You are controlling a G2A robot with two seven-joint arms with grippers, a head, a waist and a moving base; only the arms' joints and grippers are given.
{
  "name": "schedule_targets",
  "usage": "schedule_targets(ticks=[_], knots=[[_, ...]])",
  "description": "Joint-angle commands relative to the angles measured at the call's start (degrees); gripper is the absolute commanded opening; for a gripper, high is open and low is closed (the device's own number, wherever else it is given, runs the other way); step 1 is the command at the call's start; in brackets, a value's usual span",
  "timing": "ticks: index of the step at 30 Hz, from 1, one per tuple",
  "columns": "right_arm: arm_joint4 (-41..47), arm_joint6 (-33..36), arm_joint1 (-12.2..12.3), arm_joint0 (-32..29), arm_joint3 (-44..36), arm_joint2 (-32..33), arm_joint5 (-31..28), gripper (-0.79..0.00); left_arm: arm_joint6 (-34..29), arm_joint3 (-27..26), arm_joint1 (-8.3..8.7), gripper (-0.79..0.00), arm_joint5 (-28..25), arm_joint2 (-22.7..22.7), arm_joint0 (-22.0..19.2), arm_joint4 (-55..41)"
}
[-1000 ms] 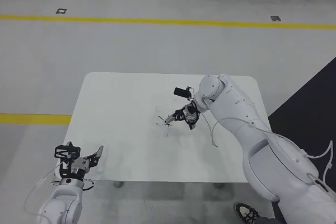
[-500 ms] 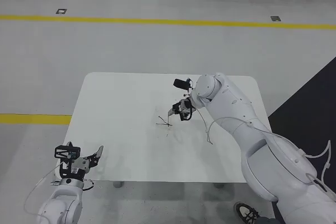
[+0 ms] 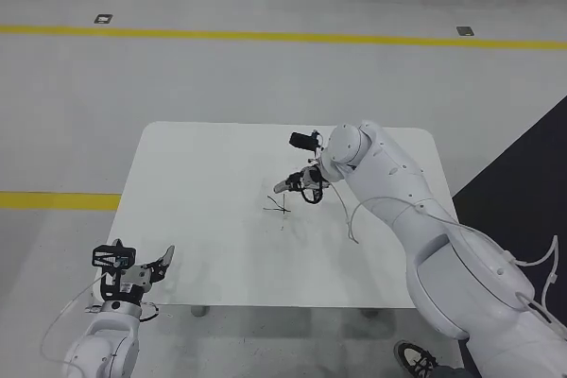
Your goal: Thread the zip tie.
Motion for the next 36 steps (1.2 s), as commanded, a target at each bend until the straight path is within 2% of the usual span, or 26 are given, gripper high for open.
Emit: schedule_targets(ticks=[1,6,12,20,28,31,33,36], knots=[[-0.9,2.0,0.3,-0.1,-0.7,-0.2,-2.0,0.000,0.0,0.0,0.00,0.000,0.0,0.0,0.0,0.0],[-9.7,5.2,-0.9,-2.2,-6.1,-4.8,6.1,0.000,0.0,0.0,0.00,0.000,0.0,0.0,0.0,0.0],[-13.2,6.1,-2.1,-3.5,-7.5,-6.7,11.6,0.000,0.0,0.0,0.00,0.000,0.0,0.0,0.0,0.0],[-10.0,1.0,-1.7,-1.9,-4.9,-3.4,8.7,0.000,0.0,0.0,0.00,0.000,0.0,0.0,0.0,0.0],[-9.0,-1.0,-1.3,-2.0,-3.3,-1.5,9.0,0.000,0.0,0.0,0.00,0.000,0.0,0.0,0.0,0.0],[-9.2,-1.1,-1.6,-2.5,-2.6,-1.5,10.0,-0.018,0.0,0.0,0.00,0.000,0.0,0.0,0.0,0.0],[-9.9,-1.4,-1.9,-2.5,-1.9,-1.7,11.5,-0.068,0.0,0.0,0.00,0.000,0.0,0.0,0.0,0.0],[-9.6,-2.1,-2.3,-2.4,-0.8,-1.5,12.6,-0.092,0.0,0.0,0.00,0.000,0.0,0.0,0.0,0.0]])
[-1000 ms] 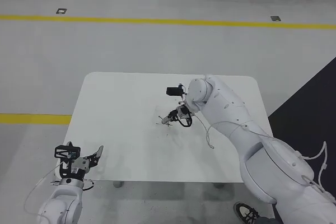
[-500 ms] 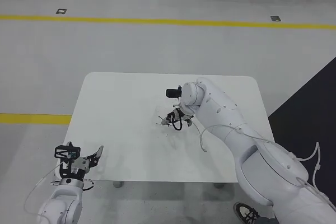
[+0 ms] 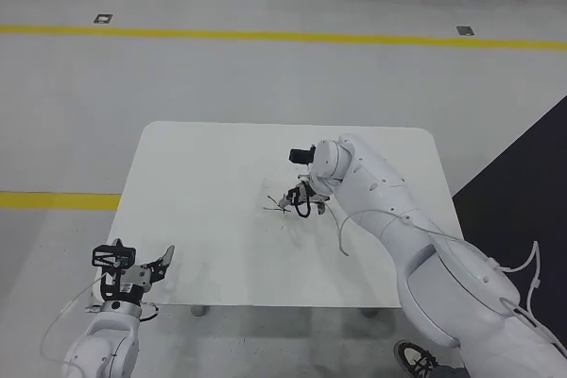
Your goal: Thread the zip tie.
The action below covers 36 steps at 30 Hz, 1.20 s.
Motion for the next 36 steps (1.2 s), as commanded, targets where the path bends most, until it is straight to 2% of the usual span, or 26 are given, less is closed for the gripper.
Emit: schedule_targets(ticks=[1,5,7,8,9,10,15,21,25,32,33,36], knots=[[0.1,-0.7,-0.3,0.2,0.6,0.1,0.6,-0.111,0.0,0.0,0.00,0.000,0.0,0.0,0.0,0.0],[0.4,-2.1,-0.8,0.5,1.6,0.5,0.9,-0.148,0.0,0.0,0.00,0.000,0.0,0.0,0.0,0.0],[0.6,-2.7,-1.1,0.6,1.9,0.7,0.1,-0.206,0.0,0.0,0.00,0.000,0.0,0.0,0.0,0.0],[0.7,-3.4,-1.2,0.6,2.3,0.9,-0.3,-0.240,0.0,0.0,0.00,0.000,0.0,0.0,0.0,0.0],[0.8,-3.6,-1.3,0.6,2.6,0.9,-0.6,-0.339,0.0,0.0,0.00,0.000,0.0,0.0,0.0,0.0],[0.5,-3.9,-1.5,0.6,2.7,0.8,-1.1,-0.391,0.0,0.0,0.00,0.000,0.0,0.0,0.0,0.0],[0.5,-6.1,-2.4,0.8,4.2,1.0,-1.2,-0.431,0.0,0.0,0.00,0.000,0.0,0.0,0.0,0.0],[1.3,-6.5,-3.3,1.3,5.2,1.6,-4.2,-0.437,0.0,0.0,0.00,0.000,0.0,0.0,0.0,0.0],[0.5,-5.9,-4.0,1.1,6.0,1.3,-3.7,-0.443,0.0,0.0,0.00,0.000,0.0,0.0,0.0,0.0],[0.0,-5.6,-4.6,1.2,7.1,1.3,-3.2,-0.529,0.0,0.0,0.00,0.000,0.0,0.0,0.0,0.0],[0.0,-5.6,-4.6,1.2,7.1,1.3,-3.2,-0.551,0.0,0.0,0.00,0.000,0.0,0.0,0.0,0.0],[0.0,-5.6,-4.6,1.2,7.1,1.3,-3.2,-0.723,0.0,0.0,0.00,0.000,0.0,0.0,0.0,0.0]])
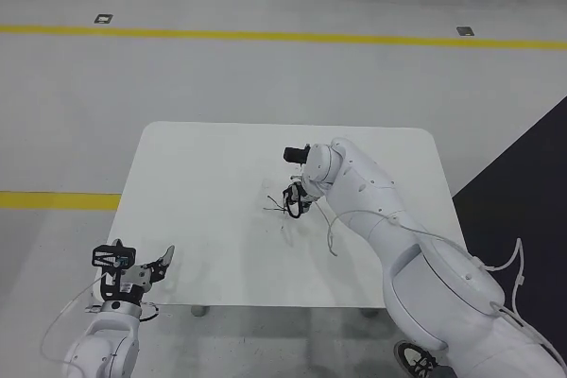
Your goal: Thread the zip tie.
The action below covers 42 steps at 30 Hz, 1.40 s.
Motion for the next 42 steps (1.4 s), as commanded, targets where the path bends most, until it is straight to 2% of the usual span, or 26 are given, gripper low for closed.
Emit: schedule_targets(ticks=[1,14,22,30,34,35,36,37,42], knots=[[0.0,0.0,0.0,0.0,0.0,0.0,0.0,-0.773,0.0,0.0,0.00,0.000,0.0,0.0,0.0,0.0],[-0.7,0.8,-0.2,-0.5,-0.1,-0.3,0.0,-0.785,0.0,0.0,0.00,0.000,0.0,0.0,0.0,0.0],[2.0,-4.2,0.4,0.0,-0.1,2.0,-8.6,-0.785,0.0,0.0,0.00,0.000,0.0,0.0,0.0,0.0],[2.6,-2.3,1.3,0.3,-0.5,3.3,-9.4,-0.785,0.0,0.0,0.00,0.000,0.0,0.0,0.0,0.0],[2.4,-2.7,1.6,0.1,-2.2,3.7,-11.7,-0.785,0.0,0.0,0.00,0.000,0.0,0.0,0.0,0.0],[1.8,-3.1,1.6,0.1,-2.6,3.5,-11.5,-0.757,0.0,0.0,0.00,0.000,0.0,0.0,0.0,0.0],[1.2,-3.6,1.6,0.0,-3.0,3.3,-11.3,-0.514,0.0,0.0,0.00,0.000,0.0,0.0,0.0,0.0],[0.9,-3.7,1.6,0.0,-3.1,3.2,-11.2,-0.089,0.0,0.0,0.00,0.000,0.0,0.0,0.0,0.0],[0.9,-3.7,1.6,0.0,-3.1,3.2,-11.2,-0.089,0.0,0.0,0.00,0.000,0.0,0.0,0.0,0.0]])
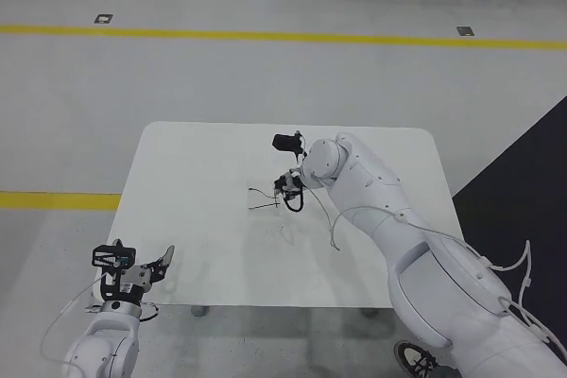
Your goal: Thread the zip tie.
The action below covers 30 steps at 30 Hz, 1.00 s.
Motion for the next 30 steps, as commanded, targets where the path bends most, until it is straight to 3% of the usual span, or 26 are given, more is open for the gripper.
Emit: schedule_targets(ticks=[1,2,6,14,24,28,30], knots=[[0.0,0.0,0.0,0.0,0.0,0.0,0.0,-0.089,0.0,0.0,0.00,0.000,0.0,0.0,0.0,0.0],[0.0,0.0,0.0,0.0,0.0,0.0,0.0,0.000,0.0,0.0,0.00,0.000,0.0,0.0,0.0,0.0],[-0.8,-1.5,0.9,-0.7,-3.4,0.5,-6.1,0.000,0.0,0.0,0.00,0.000,0.0,0.0,0.0,0.0],[-7.4,-0.1,0.8,-2.7,-14.5,-2.2,-5.1,0.000,0.0,0.0,0.00,0.000,0.0,0.0,0.0,0.0],[-6.8,3.0,-1.0,-2.1,-8.6,-3.0,-10.1,-0.123,0.0,0.0,0.00,0.000,0.0,0.0,0.0,0.0],[-8.2,2.1,-2.0,-2.1,-6.4,-4.0,-12.2,-0.259,0.0,0.0,0.00,0.000,0.0,0.0,0.0,0.0],[-8.6,1.5,-2.5,-2.1,-5.5,-4.3,-13.4,-0.268,0.0,0.0,0.00,0.000,0.0,0.0,0.0,0.0]])
